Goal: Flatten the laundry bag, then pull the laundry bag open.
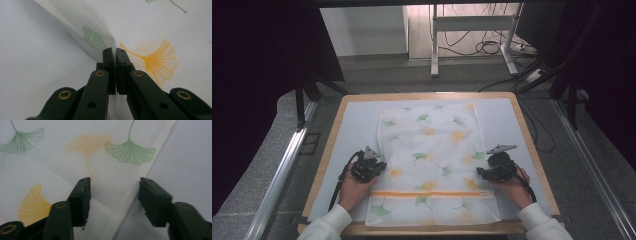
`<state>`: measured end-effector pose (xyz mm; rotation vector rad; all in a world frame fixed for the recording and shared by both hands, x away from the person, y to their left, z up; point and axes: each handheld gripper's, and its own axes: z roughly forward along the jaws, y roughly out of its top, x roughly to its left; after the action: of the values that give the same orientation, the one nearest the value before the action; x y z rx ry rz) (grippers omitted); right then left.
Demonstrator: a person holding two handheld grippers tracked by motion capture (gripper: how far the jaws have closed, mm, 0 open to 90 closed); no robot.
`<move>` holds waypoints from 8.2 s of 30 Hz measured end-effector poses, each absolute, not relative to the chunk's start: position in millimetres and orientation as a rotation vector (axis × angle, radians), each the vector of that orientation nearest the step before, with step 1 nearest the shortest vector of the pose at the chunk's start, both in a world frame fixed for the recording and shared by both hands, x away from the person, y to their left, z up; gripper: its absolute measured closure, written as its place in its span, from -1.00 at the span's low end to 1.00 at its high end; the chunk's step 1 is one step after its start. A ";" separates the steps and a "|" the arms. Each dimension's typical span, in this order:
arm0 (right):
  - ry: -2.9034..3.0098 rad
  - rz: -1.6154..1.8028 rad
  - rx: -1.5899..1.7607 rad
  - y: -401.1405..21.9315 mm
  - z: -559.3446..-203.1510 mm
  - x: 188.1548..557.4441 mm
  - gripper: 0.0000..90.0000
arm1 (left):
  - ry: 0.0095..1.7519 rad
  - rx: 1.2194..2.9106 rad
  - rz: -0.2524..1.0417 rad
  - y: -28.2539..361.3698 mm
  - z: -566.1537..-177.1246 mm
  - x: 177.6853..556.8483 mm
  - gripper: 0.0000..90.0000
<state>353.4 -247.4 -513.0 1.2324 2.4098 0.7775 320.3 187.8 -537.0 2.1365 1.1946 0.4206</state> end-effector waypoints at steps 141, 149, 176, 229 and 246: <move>2.568 0.963 1.128 -222.7 -515.7 339.8 0.98 | 0.924 2.202 -0.127 -23.4 -507.2 322.9 0.13; 2.569 0.969 1.102 -223.4 -516.4 339.5 0.98 | 0.968 2.200 -0.152 -26.7 -513.4 325.0 0.15; 2.567 0.997 1.119 -226.1 -517.7 340.5 0.98 | 1.003 2.180 -0.126 -29.6 -513.3 323.8 0.27; 2.562 1.000 1.122 -226.9 -518.0 340.5 0.98 | 0.979 2.168 -0.151 -36.1 -524.5 331.3 1.00; 2.564 1.004 1.119 -227.6 -518.2 340.7 0.98 | 1.022 2.112 -0.153 -25.7 -522.3 339.2 0.78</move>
<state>340.7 -227.6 -518.2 1.1191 2.5642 1.0041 339.2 -25.7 -522.3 2.1116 1.0216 -0.1527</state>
